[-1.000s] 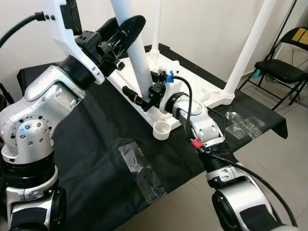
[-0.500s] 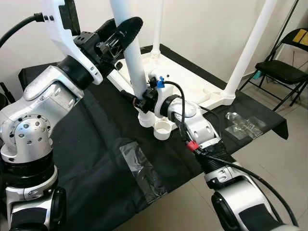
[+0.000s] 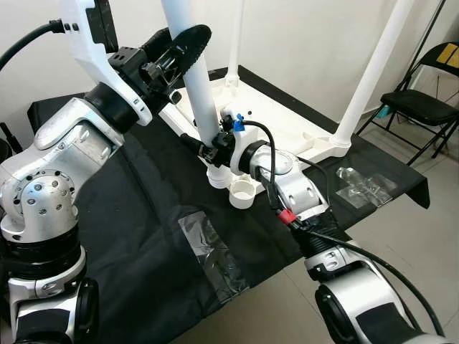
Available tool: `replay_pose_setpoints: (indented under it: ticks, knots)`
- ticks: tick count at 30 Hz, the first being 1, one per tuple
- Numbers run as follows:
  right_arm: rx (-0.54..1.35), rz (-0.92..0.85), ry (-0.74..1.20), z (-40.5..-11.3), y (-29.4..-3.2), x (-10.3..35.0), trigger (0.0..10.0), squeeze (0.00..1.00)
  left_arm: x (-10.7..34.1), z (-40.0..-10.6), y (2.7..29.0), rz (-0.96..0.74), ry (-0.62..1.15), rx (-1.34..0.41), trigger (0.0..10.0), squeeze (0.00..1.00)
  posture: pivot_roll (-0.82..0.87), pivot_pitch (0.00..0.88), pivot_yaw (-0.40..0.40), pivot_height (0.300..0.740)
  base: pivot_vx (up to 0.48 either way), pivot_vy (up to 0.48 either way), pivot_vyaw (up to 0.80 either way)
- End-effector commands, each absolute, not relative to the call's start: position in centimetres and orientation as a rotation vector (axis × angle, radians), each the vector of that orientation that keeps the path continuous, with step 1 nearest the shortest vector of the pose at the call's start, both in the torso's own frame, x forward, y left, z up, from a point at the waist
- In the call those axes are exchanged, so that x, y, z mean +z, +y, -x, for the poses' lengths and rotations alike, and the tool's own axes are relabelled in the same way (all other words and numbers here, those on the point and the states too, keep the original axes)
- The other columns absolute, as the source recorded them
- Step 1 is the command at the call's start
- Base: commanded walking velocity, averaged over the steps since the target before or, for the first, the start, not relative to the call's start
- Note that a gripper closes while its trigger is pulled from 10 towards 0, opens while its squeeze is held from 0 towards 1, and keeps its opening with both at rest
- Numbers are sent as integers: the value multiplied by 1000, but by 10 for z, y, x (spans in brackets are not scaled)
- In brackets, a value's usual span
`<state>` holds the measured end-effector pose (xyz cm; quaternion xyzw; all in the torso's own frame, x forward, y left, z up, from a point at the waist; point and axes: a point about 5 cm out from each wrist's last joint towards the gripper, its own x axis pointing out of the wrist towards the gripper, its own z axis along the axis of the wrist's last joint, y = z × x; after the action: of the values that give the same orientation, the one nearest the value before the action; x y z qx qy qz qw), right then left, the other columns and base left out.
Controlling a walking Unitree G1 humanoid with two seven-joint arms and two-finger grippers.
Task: Building children table
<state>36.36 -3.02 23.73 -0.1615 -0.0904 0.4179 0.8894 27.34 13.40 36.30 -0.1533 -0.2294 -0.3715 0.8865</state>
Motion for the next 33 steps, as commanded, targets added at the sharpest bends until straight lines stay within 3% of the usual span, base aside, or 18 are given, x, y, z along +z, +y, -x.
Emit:
replay_pose_setpoints:
  ticks: [1, 5, 7, 10, 12, 16, 19, 20, 22, 25, 26, 27, 28, 29, 30, 31, 32, 33]
  knots:
    - [915, 396, -200, -357, -9, 236, 0, 0, 369, -258, 105, 346, -503, -1037, 10000, 1000, 21, 3, -46, 740, 0, 0, 0]
    - [893, 376, -213, -359, -12, 237, 0, 0, 372, -259, 110, 362, -521, -1018, 10000, 1000, 21, 3, -46, 740, 0, 0, 0]
    - [832, 318, -244, -364, -25, 242, 0, 0, 383, -260, 135, 395, -578, -952, 10000, 1000, 23, 4, -46, 740, 0, 0, 0]
    - [812, 303, -254, -366, -30, 243, 0, 0, 387, -259, 144, 404, -598, -932, 10000, 1000, 23, 4, -46, 740, 0, 0, 0]
    - [746, 275, -254, -372, -52, 243, 0, 0, 395, -256, 172, 432, -656, -854, 10000, 1000, 23, 12, -42, 740, 0, 0, 0]
    - [713, 264, -250, -374, -63, 243, 0, 0, 398, -253, 185, 445, -685, -817, 10000, 1000, 19, 13, -42, 740, 0, 0, 0]
    - [548, 237, -248, -383, -105, 244, 0, 0, 407, -238, 242, 499, -793, -655, 10000, 1000, 14, 16, -44, 740, 0, 0, 0]
    - [548, 237, -248, -383, -105, 244, 0, 0, 407, -238, 242, 499, -793, -655, 10000, 1000, 14, 16, -44, 740, 0, 0, 0]
    - [465, 186, -266, -386, -120, 247, 0, 0, 404, -234, 272, 557, -836, -539, 10000, 1000, 13, 18, -42, 740, 0, 0, 0]
    - [447, 159, -275, -386, -124, 249, 0, 0, 399, -235, 285, 588, -837, -471, 10000, 1000, 13, 17, -42, 740, 0, 0, 0]
    - [437, 95, -304, -384, -126, 254, 10000, 0, 375, -244, 295, 578, -750, -354, 10000, 1000, 13, 18, -41, 740, 0, 0, 0]
    - [464, 37, -326, -381, -122, 259, 10000, 0, 340, -256, 295, 560, -611, -258, 10000, 0, 5, 19, -40, 740, 0, 0, 0]
    - [464, 37, -326, -381, -122, 259, 10000, 0, 340, -256, 295, 560, -611, -258, 10000, 0, 5, 19, -40, 740, 0, 0, 0]
    - [512, 4, -345, -376, -117, 262, 10000, 0, 307, -263, 289, 537, -486, -201, 10000, 0, 5, 19, -40, 740, 0, 0, 0]
    - [512, 4, -345, -376, -117, 262, 10000, 0, 307, -263, 289, 537, -486, -201, 10000, 0, 5, 19, -40, 740, 0, 0, 0]
    - [601, -51, -380, -368, -110, 267, 10000, 0, 270, -268, 272, 526, -348, -173, 10000, 0, -2, 23, -40, 740, 0, 0, 0]
    - [601, -51, -380, -368, -110, 267, 10000, 0, 270, -268, 272, 526, -348, -173, 10000, 0, -2, 23, -40, 740, 0, 0, 0]
    - [806, -80, -407, -349, -98, 272, 10000, 0, 205, -266, 217, 494, -106, -228, 10000, 0, -11, 48, -41, 740, 0, 0, 694]
